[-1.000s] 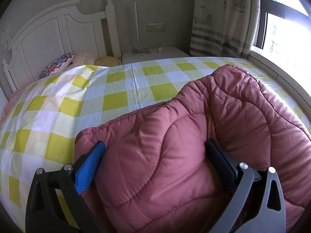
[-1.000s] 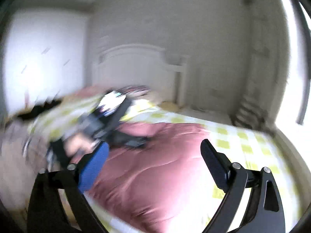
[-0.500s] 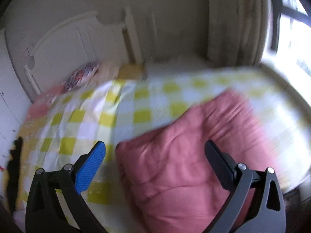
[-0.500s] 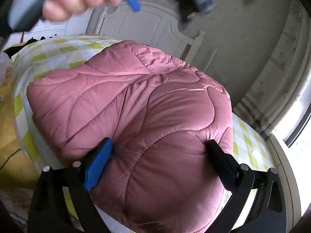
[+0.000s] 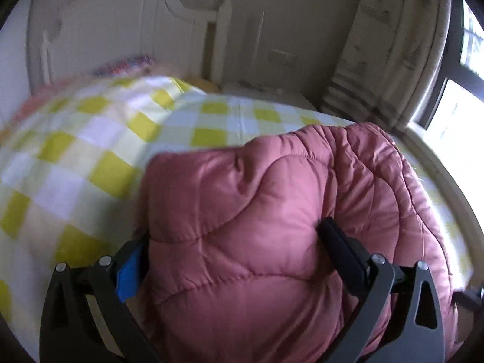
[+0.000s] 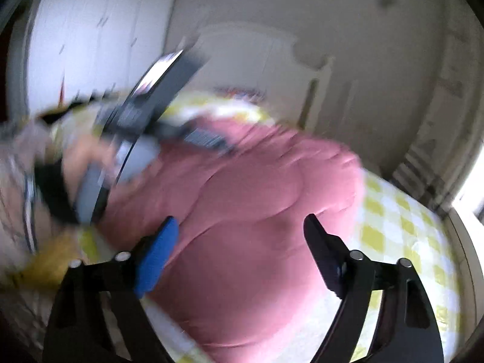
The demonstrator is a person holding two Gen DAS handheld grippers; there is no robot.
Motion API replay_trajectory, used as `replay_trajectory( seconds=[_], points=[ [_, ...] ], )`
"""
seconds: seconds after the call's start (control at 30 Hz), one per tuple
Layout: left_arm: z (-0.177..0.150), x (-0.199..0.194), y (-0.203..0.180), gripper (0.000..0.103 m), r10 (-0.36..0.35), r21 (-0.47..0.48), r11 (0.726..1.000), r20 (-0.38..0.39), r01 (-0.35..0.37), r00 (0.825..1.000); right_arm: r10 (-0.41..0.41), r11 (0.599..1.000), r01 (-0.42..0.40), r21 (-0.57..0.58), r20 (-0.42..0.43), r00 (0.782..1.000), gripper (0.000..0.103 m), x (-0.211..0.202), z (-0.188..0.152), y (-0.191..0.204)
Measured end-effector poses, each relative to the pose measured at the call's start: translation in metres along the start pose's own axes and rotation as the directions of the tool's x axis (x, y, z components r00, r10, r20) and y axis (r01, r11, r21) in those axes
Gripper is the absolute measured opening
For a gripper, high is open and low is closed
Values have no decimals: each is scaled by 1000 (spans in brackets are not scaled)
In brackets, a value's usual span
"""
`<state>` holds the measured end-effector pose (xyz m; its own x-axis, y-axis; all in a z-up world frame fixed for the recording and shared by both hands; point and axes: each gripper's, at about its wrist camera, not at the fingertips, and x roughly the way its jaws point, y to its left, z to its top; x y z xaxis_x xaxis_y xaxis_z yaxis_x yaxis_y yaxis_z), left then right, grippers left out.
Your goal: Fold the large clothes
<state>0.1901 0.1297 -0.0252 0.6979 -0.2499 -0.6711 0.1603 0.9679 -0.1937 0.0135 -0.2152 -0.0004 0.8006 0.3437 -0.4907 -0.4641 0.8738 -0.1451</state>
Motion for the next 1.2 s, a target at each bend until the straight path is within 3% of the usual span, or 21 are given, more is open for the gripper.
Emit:
replay_trajectory(
  seconds=[0.07, 0.13, 0.2, 0.3, 0.4, 0.47, 0.5, 0.57, 0.7, 0.83, 0.9, 0.93, 1.03, 1.13, 1.2],
  points=[
    [0, 2, 10, 101, -43, -59, 997, -1, 43, 999, -52, 997, 49, 53, 55, 997, 75, -5, 21, -28],
    [-1, 3, 11, 101, -43, -59, 997, 2, 43, 999, -88, 993, 82, 84, 71, 994, 70, 3, 42, -50],
    [0, 2, 8, 101, -27, -46, 999, 8, 28, 1000, -95, 988, 85, 126, 72, 993, 62, 21, 63, -68],
    [-4, -2, 7, 101, -23, -50, 998, 19, 24, 1000, -90, 977, 81, 195, 38, 995, 58, 64, 85, -89],
    [-7, -6, 6, 101, -18, -53, 998, 28, 19, 999, -71, 982, 88, 166, -105, 992, 58, 132, 78, -91],
    [-8, -7, 6, 101, -11, -51, 999, 32, 12, 999, 22, 987, 35, 154, -351, 936, 58, 196, 46, -87],
    [-8, -8, 5, 101, -8, -50, 999, 33, 9, 999, 65, 979, 10, 205, -355, 933, 59, 206, 35, -92],
    [-8, -7, 4, 101, 16, -49, 999, 28, -15, 999, 67, 973, 20, 229, -365, 929, 60, 202, 36, -97],
    [-7, -6, 4, 101, 7, -47, 999, 18, -6, 1000, 14, 988, 47, 145, -389, 921, 61, 192, 52, -91],
    [-8, -9, 6, 101, 10, -58, 998, 32, -9, 999, -40, 982, 88, 166, -275, 961, 61, 169, 85, -105],
    [-8, -9, 9, 101, 1, -73, 997, 39, 1, 999, -57, 975, 107, 197, -243, 968, 61, 169, 92, -113],
    [-8, -9, 9, 101, -1, -75, 997, 39, 4, 999, -48, 974, 103, 202, -262, 964, 61, 177, 89, -115],
    [-8, -9, 9, 101, -1, -75, 997, 38, 4, 999, -11, 987, 80, 138, -439, 898, 61, 230, 56, -103],
    [-8, -7, 10, 101, 6, -79, 997, 30, -4, 1000, 44, 969, 71, 237, -446, 894, 61, 237, 46, -114],
    [-8, -7, 12, 101, 1, -85, 996, 29, 2, 1000, -15, 982, 99, 161, -455, 891, 62, 231, 56, -108]
  ],
)
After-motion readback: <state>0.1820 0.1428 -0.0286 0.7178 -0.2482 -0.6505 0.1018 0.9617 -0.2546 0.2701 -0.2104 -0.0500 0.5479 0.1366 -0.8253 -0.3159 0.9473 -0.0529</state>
